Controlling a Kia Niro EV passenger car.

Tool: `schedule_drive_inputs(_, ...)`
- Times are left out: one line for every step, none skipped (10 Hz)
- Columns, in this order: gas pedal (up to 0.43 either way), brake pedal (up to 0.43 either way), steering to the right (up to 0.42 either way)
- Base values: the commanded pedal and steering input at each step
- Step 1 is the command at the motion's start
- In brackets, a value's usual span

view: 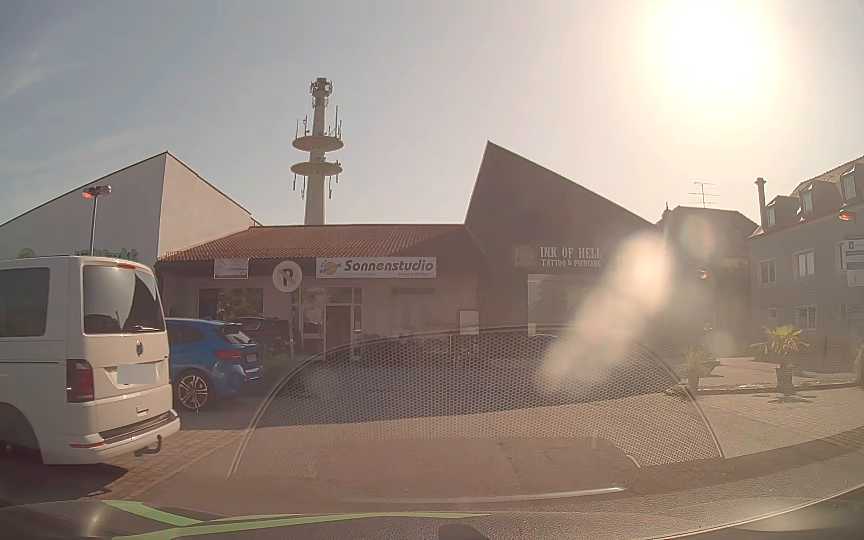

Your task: Follow the waypoints while adhering to traffic rules and regulations

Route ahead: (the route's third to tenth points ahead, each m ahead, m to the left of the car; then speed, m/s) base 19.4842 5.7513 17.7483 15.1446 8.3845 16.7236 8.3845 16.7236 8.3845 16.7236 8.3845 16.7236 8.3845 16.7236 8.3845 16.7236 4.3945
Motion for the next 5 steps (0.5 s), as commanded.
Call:
schedule_drive_inputs(0.138, 0.000, 0.065)
schedule_drive_inputs(0.130, 0.000, 0.060)
schedule_drive_inputs(0.110, 0.000, 0.057)
schedule_drive_inputs(0.098, 0.000, 0.056)
schedule_drive_inputs(0.079, 0.000, 0.056)
